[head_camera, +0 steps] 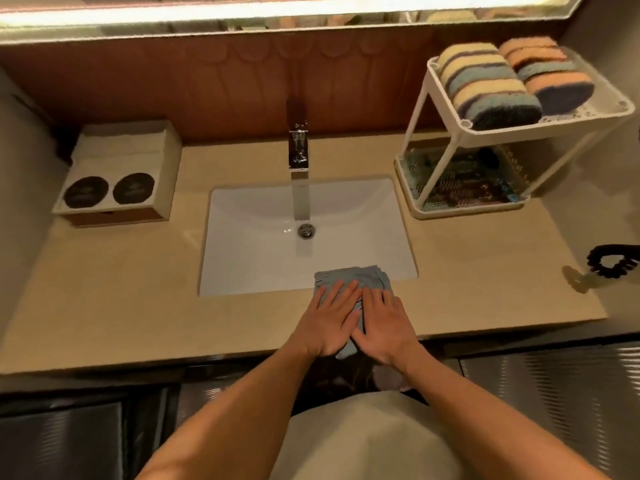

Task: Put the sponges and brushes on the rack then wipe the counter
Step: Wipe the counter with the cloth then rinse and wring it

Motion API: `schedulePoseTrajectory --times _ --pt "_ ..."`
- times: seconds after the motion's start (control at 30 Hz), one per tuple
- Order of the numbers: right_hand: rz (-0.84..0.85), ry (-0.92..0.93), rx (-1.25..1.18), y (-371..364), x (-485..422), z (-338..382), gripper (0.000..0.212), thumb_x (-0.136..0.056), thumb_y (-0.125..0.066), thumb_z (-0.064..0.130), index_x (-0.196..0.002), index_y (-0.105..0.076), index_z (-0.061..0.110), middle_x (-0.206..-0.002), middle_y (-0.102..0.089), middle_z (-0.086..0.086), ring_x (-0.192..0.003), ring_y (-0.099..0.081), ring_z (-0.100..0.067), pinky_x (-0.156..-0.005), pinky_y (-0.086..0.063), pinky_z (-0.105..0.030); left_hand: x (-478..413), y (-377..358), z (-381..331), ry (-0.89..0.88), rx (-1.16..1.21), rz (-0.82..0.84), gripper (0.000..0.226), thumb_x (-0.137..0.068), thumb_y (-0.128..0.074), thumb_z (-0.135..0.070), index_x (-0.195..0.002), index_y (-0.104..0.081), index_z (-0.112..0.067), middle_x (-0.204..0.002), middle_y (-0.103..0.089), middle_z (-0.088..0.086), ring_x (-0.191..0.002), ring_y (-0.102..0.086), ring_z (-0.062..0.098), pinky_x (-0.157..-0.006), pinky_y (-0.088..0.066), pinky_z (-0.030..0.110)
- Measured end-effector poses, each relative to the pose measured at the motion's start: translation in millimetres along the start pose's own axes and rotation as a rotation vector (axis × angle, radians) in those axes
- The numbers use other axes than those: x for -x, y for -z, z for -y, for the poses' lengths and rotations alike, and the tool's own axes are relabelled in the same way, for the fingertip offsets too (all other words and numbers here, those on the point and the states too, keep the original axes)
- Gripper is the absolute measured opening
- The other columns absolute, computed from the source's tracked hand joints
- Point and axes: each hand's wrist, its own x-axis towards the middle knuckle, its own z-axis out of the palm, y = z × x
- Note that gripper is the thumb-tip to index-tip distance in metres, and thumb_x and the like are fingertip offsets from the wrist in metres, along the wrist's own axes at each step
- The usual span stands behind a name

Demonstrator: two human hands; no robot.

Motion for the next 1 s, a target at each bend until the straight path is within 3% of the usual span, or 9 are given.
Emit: schedulePoseTrajectory --times 0.13,0.23,0.33,0.4,0.5,0.6,0.7,0.9,1.0 --pt "0.187 0.082 0.053 16.1 -0.6 -17.8 0.077 -0.091 -0.023 0.046 -0.154 -0.029 0.003 -0.137 -0.047 -0.016 -0.118 -0.044 -0.033 -0.103 -0.04 -0.042 -2.1 -8.5 3.6 -0.036 -0.1 -0.077 0.058 -0.108 -0.007 -0.046 -0.159 0.015 -0.028 -0.164 0.025 -0.013 -0.151 0.027 0.011 -0.122 0.018 0.042" --pt "0.256 0.106 0.078 23.6 -3.0 -16.7 0.079 -0.091 -0.041 0.036 -0.157 -0.018 0.001 -0.143 -0.04 -0.018 -0.125 -0.038 -0.034 -0.111 -0.034 -0.042 -3.3 -17.0 13.2 -0.078 -0.135 -0.113 0.062 -0.105 -0.007 -0.048 -0.161 0.006 -0.025 -0.168 0.015 -0.009 -0.154 0.017 0.018 -0.123 0.012 0.044" --pt "0.248 0.126 0.092 26.3 -5.8 -0.5 0.079 -0.088 -0.051 0.029 -0.154 -0.022 -0.004 -0.143 -0.041 -0.022 -0.125 -0.04 -0.038 -0.113 -0.033 -0.042 -2.1 -18.6 24.5 -0.101 -0.148 -0.154 0.06 -0.107 -0.018 -0.044 -0.162 -0.013 -0.022 -0.169 -0.006 -0.006 -0.156 -0.004 0.021 -0.122 0.0 0.045" --pt "0.264 0.141 0.109 24.4 -7.1 6.8 0.08 -0.086 -0.053 0.029 -0.152 -0.025 -0.006 -0.142 -0.042 -0.023 -0.125 -0.042 -0.041 -0.113 -0.035 -0.044 0.8 -16.3 30.4 -0.1 -0.162 -0.184 0.059 -0.107 -0.018 -0.041 -0.162 -0.008 -0.025 -0.168 0.001 -0.009 -0.155 0.004 0.016 -0.123 0.004 0.045" --pt "0.263 0.204 0.137 18.2 -17.2 17.8 0.075 -0.079 -0.056 0.032 -0.141 -0.044 -0.007 -0.126 -0.055 -0.023 -0.11 -0.051 -0.037 -0.099 -0.048 -0.043 12.8 -7.8 43.8 -0.071 -0.126 -0.196 0.063 -0.102 -0.008 -0.04 -0.161 0.004 -0.024 -0.165 0.014 -0.01 -0.153 0.017 0.013 -0.122 0.014 0.043" --pt "0.208 0.313 0.191 17.3 -31.2 40.3 0.053 -0.071 -0.053 0.035 -0.11 -0.065 0.0 -0.095 -0.062 -0.014 -0.082 -0.053 -0.028 -0.071 -0.052 -0.035 32.4 -6.9 66.4 -0.007 -0.087 -0.228 0.063 -0.107 -0.024 -0.033 -0.161 0.005 -0.017 -0.167 0.013 -0.004 -0.156 0.011 0.016 -0.122 0.012 0.042" --pt "0.117 0.419 0.205 13.8 -43.9 67.1 0.044 -0.071 -0.053 0.039 -0.099 -0.066 0.007 -0.089 -0.062 -0.009 -0.078 -0.052 -0.024 -0.069 -0.047 -0.033 51.8 -3.8 95.3 0.037 -0.127 -0.214 0.063 -0.107 -0.023 -0.034 -0.161 0.005 -0.018 -0.167 0.018 -0.001 -0.155 0.016 0.017 -0.123 0.011 0.044" --pt "0.174 0.468 0.281 8.6 -73.4 92.4 0.072 -0.074 -0.063 0.062 -0.121 -0.064 0.007 -0.132 -0.06 -0.019 -0.117 -0.058 -0.037 -0.1 -0.049 -0.049 71.3 9.6 129.5 0.136 -0.112 -0.179 0.07 -0.094 -0.002 -0.041 -0.161 0.007 -0.023 -0.167 0.019 -0.003 -0.154 0.018 0.017 -0.123 0.011 0.044" --pt "0.241 0.493 0.263 5.1 -89.4 103.5 0.091 -0.084 -0.048 0.07 -0.147 -0.044 0.004 -0.161 -0.027 -0.024 -0.149 -0.027 -0.04 -0.12 -0.019 -0.055 81.1 17.2 139.8 0.202 -0.128 -0.188 0.067 -0.097 -0.002 -0.039 -0.161 0.012 -0.025 -0.165 0.025 -0.005 -0.153 0.023 0.015 -0.124 0.013 0.044"
